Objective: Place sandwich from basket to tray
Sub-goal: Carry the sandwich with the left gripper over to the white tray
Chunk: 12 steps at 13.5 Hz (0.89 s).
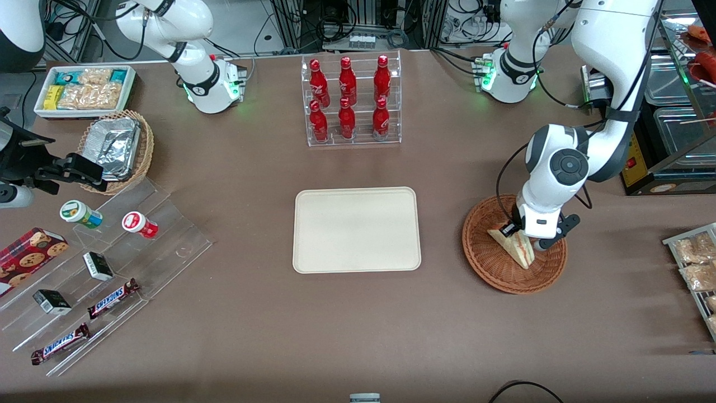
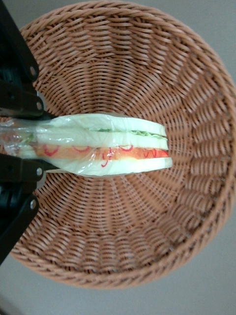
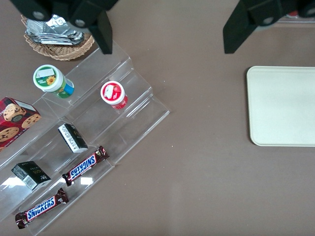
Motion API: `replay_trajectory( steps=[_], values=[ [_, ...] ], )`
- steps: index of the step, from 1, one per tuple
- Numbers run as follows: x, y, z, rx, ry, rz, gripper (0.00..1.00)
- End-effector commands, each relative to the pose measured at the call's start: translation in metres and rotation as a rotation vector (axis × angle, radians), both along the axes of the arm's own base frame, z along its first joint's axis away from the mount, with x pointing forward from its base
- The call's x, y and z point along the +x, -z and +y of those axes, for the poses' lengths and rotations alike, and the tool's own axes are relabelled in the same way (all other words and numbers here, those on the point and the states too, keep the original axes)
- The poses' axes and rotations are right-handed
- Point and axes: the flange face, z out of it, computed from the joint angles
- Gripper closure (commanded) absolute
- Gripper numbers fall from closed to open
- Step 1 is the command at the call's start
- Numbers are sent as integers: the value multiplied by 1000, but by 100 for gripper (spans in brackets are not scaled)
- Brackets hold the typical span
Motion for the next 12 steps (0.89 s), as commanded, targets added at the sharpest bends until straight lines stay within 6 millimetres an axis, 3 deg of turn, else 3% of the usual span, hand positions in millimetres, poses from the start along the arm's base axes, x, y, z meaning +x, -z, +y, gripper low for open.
replay_trajectory(
  steps=[1,4,6,9,12],
  values=[
    [6,-61,-16,78,43,34,100],
    [9,-135,-98,133,146,101,100],
    [-2,-148,-160,113,225,73,100],
    [-13,-122,-252,100,364,72,100],
    [-9,-88,-325,55,436,52,100]
  ],
)
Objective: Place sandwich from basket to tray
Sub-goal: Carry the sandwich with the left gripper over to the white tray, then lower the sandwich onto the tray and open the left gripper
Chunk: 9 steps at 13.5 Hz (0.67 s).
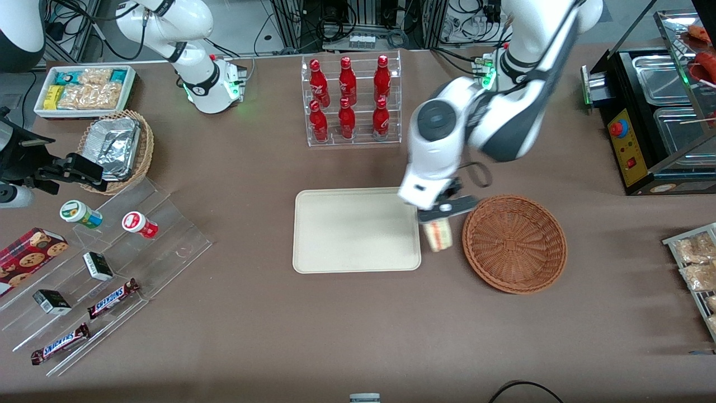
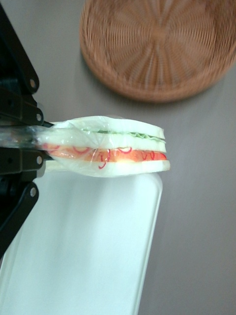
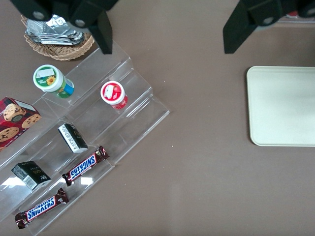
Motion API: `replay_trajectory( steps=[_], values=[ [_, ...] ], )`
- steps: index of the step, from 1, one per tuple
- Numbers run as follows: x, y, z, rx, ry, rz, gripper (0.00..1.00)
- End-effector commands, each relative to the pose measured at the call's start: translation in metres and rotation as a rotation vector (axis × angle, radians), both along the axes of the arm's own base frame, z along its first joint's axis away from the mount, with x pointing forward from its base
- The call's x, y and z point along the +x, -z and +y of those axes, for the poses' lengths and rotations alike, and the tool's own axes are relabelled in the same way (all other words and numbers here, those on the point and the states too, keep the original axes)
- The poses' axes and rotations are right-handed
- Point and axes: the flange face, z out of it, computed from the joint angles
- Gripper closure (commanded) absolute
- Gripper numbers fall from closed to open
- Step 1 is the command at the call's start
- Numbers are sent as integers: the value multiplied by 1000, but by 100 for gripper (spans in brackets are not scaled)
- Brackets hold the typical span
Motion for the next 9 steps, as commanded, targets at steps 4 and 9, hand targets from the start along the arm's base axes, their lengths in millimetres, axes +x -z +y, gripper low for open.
replay_trajectory(
  steps=[4,9],
  values=[
    [-5,59,-106,-116,111,-82,100],
    [-22,108,-128,-121,166,-77,100]
  ],
)
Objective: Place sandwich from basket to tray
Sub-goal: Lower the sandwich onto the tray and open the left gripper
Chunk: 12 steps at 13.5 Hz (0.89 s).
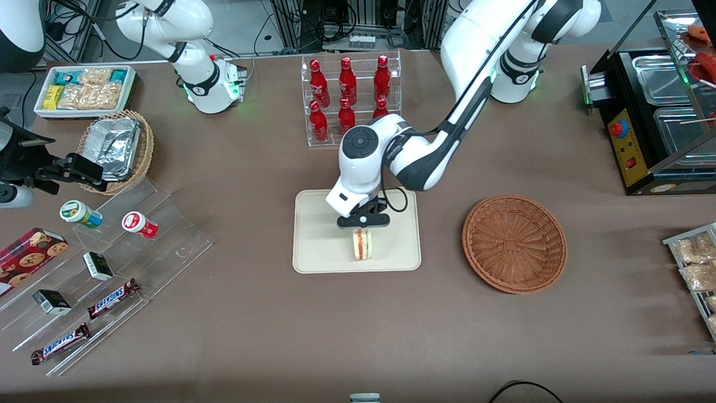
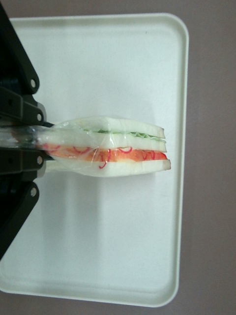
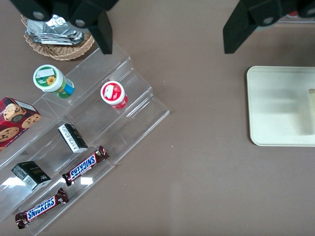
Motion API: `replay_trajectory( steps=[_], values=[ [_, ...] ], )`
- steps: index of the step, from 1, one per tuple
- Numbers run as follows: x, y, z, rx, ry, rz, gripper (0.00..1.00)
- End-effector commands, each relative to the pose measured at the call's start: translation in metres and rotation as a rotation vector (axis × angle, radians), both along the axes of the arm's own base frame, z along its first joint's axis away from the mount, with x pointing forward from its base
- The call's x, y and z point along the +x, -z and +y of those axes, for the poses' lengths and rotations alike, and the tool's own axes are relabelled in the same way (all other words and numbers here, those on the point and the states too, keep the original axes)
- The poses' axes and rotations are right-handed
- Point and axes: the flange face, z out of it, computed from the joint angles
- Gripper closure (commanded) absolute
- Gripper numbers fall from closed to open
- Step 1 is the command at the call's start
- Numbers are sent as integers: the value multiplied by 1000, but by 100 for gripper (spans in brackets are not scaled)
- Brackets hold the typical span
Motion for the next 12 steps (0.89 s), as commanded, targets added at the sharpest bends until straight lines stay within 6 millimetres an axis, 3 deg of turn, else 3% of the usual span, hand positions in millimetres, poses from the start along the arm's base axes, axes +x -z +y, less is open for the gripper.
replay_trajectory(
  steps=[1,2,4,5,7,10,12],
  values=[
    [1,9,-7,18,14,-26,100],
    [2,13,-6,27,17,-28,93],
    [1,15,-7,30,20,-27,20],
    [2,13,-6,31,22,-25,3],
    [5,0,-3,29,9,-32,1],
    [6,-96,21,71,-53,-22,1],
    [26,-154,76,116,-171,-19,1]
  ],
)
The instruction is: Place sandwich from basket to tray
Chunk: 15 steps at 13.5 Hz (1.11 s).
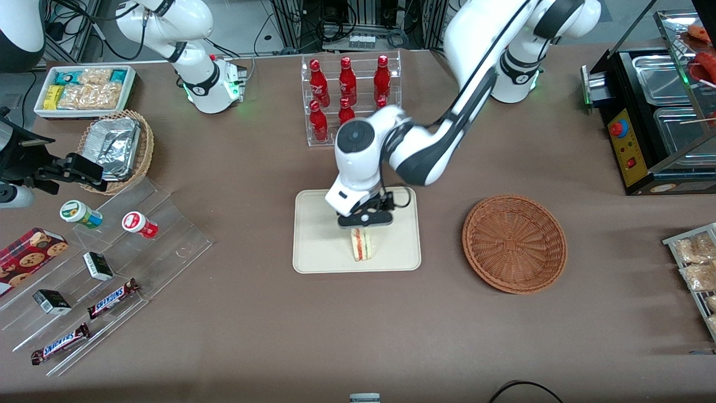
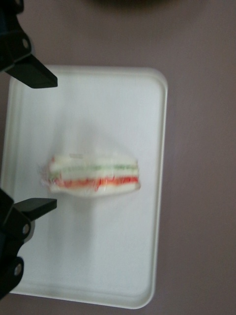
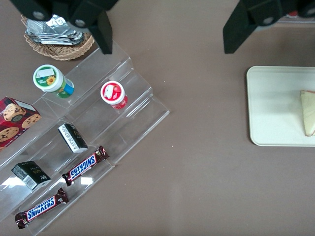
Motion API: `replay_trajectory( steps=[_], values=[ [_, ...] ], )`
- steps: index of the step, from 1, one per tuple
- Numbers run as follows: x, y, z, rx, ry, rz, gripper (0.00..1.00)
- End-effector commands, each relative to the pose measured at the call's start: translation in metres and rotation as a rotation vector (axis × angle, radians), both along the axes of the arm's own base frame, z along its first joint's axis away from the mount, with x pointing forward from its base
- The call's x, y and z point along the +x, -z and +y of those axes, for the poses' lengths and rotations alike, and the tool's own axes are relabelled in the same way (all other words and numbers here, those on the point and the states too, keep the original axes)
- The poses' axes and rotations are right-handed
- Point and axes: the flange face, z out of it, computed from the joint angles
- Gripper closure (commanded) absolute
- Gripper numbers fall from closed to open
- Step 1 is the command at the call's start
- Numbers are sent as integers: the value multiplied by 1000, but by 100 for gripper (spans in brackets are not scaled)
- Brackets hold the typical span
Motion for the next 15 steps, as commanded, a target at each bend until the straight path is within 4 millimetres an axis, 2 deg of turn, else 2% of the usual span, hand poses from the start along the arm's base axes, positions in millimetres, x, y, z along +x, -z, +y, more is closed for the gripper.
replay_trajectory(
  steps=[1,2,4,6,7,10,11,12,15],
  values=[
    [9,-93,70,20,-131,1,1],
    [14,-117,99,46,-167,7,1],
    [15,-166,162,89,-78,69,1],
    [18,-204,235,43,-57,125,1],
    [12,-222,270,16,-56,130,1],
    [7,-245,362,-24,-24,129,1],
    [9,-249,384,-27,-17,131,1],
    [13,-251,396,-28,-20,126,1],
    [23,-252,392,-5,-22,109,1]
  ],
)
